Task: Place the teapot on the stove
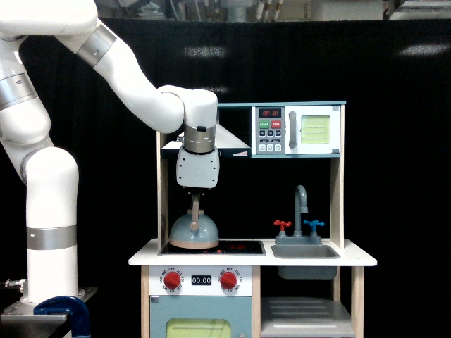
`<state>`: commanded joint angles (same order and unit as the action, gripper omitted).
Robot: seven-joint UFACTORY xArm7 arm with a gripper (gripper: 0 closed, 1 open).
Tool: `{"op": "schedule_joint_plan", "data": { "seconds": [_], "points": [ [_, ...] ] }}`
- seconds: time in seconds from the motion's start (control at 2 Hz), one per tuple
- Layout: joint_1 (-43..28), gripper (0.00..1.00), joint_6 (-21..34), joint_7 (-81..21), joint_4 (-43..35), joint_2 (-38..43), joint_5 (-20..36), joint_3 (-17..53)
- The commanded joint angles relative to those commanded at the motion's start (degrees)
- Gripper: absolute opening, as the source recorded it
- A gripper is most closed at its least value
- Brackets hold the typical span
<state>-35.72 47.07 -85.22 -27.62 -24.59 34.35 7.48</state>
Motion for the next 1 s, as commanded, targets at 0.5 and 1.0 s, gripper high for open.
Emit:
{"op": "schedule_joint_plan", "data": {
  "seconds": [0.5, 1.0],
  "points": [
    [-4.4, 1.0, -5.0, 3.5, 0.3, 2.2, 3.7, -3.7],
    [-4.4, 1.0, -5.0, 3.6, 1.6, 0.8, 3.5, -3.6]
  ]
}}
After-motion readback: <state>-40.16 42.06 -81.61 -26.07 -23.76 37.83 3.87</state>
